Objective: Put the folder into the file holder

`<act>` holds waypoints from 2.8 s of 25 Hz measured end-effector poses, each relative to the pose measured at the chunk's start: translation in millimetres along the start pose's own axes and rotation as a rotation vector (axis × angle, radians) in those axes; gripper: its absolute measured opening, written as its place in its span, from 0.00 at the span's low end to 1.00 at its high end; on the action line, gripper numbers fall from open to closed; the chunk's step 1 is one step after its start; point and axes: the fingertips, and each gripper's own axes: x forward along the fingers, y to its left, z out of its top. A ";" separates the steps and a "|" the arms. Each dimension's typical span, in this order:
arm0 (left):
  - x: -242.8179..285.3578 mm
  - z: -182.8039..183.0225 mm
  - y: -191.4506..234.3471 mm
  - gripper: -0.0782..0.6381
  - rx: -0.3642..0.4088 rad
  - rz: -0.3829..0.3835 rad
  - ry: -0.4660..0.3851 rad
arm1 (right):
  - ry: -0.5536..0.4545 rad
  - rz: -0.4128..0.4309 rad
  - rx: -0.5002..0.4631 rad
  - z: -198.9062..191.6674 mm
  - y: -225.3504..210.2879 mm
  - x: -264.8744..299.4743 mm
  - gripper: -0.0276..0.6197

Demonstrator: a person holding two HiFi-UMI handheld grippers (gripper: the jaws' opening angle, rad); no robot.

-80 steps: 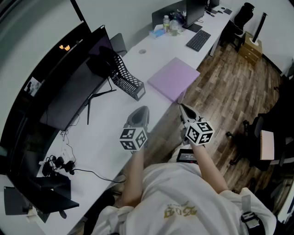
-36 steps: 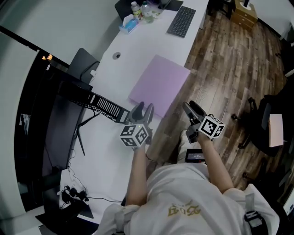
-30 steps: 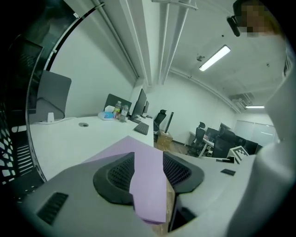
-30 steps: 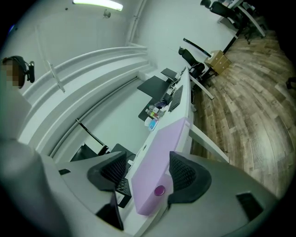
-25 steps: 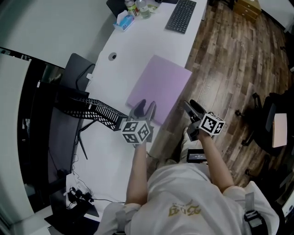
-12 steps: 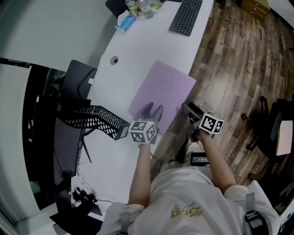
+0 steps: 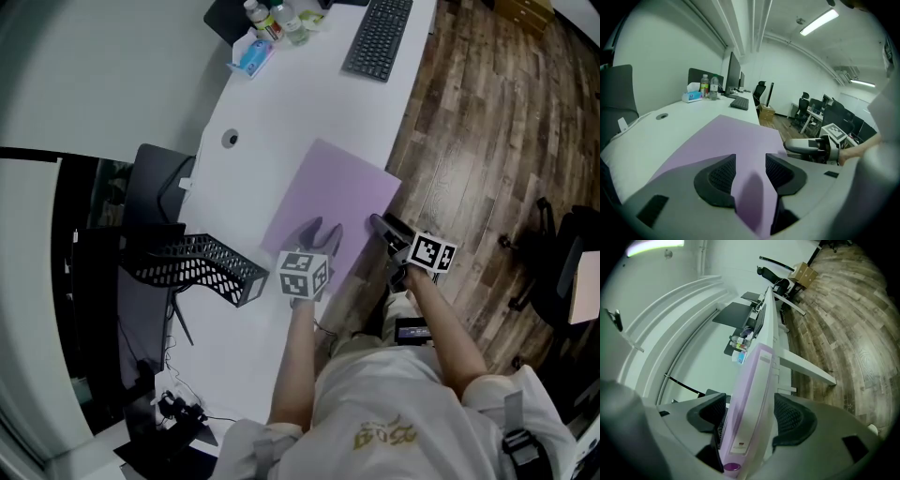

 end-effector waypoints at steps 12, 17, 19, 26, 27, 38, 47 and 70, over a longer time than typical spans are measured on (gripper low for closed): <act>19.1 -15.2 -6.1 0.45 0.073 0.003 0.145 | 0.032 0.026 0.063 4.4 -6.1 27.5 0.53; 19.7 -16.3 -5.1 0.44 0.088 0.017 0.147 | 0.058 0.016 0.090 4.7 -9.5 36.4 0.44; 20.0 -17.8 -4.7 0.44 0.096 0.024 0.150 | 0.069 0.026 0.115 3.8 -11.3 37.7 0.41; 18.8 -17.9 -5.0 0.43 0.095 0.027 0.146 | 0.062 0.059 0.157 4.3 -9.0 34.1 0.37; 17.9 -16.9 -5.3 0.43 0.084 0.023 0.143 | 0.059 0.063 0.164 4.3 -7.9 32.7 0.36; 1.6 14.3 -20.9 0.45 -0.103 -0.070 0.031 | -0.058 0.104 0.109 34.0 30.9 12.7 0.33; -22.9 72.8 -29.2 0.43 -0.186 -0.121 -0.163 | -0.113 0.225 -0.178 57.6 112.4 2.9 0.32; -147.7 135.1 -25.2 0.42 -0.203 -0.144 -0.512 | -0.167 0.399 -0.748 28.2 297.3 -24.8 0.32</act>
